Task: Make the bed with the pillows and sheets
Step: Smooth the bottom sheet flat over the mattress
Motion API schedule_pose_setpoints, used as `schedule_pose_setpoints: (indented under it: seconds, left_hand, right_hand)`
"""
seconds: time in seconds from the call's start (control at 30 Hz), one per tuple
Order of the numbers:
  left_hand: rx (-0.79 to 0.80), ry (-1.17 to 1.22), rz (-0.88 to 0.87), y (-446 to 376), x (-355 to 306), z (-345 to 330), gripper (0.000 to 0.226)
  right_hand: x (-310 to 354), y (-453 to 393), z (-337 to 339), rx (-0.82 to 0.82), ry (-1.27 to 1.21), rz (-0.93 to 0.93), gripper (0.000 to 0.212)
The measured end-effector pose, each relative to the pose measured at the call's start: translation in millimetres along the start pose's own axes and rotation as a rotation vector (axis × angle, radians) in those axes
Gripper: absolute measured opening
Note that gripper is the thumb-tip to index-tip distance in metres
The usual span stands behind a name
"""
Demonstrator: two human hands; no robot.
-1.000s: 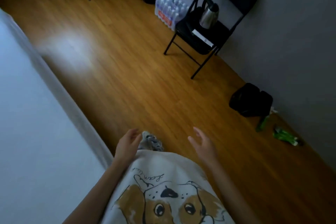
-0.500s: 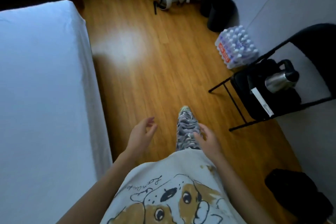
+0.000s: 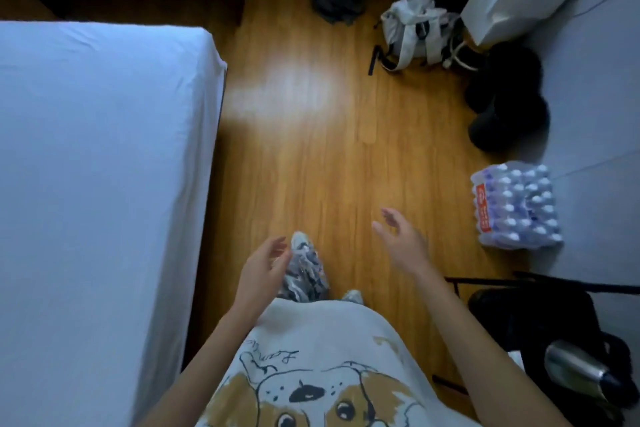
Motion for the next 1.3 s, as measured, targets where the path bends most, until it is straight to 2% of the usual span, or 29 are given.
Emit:
schedule_pose_setpoints:
  seconds: [0.17, 0.47, 0.6, 0.83, 0.97, 1.1, 1.2, 1.3]
  left_hand:
    - [-0.046, 0.042, 0.055, -135, -25, 29, 0.035]
    - [-0.069, -0.036, -0.047, -395, -123, 143, 0.035]
    - [-0.111, -0.034, -0.042, -474, -158, 180, 0.037]
    - [-0.297, 0.019, 0.171, -586, -167, 202, 0.038]
    - [-0.465, 0.122, 0.418, -625, -160, 207, 0.037]
    - [-0.596, 0.216, 0.625, -648, -148, 203, 0.038]
    - [-0.662, 0.221, 0.708, -656, -118, 201, 0.038]
    - [-0.719, 0.175, 0.795, -664, -57, 199, 0.038]
  right_hand:
    - [64, -122, -3, 0.065, 0.000, 0.010, 0.049]
    - [233, -316, 3, 0.050, 0.041, 0.041, 0.049]
    - [300, -392, 8, 0.127, 0.076, 0.102, 0.051]
    - [399, -570, -19, 0.390, 0.274, 0.249, 0.046]
    - [463, -663, -42, 0.591, 0.539, 0.444, 0.047]
    - [506, -728, -84, 0.719, 0.792, 0.617, 0.049]
    - [520, -752, -133, 0.832, 0.931, 0.794, 0.049]
    - [517, -768, -205, 0.914, 1.016, 1.021, 0.048]
Point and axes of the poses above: each hand's wrist, its own y-axis away from the middle knuckle, its own z-axis out of the back of the hand, x = y × z, the point moved 1 cm from there along -y, towards the middle knuckle, and after that the axes turned 1 degree about y, right-handed, at the moved point
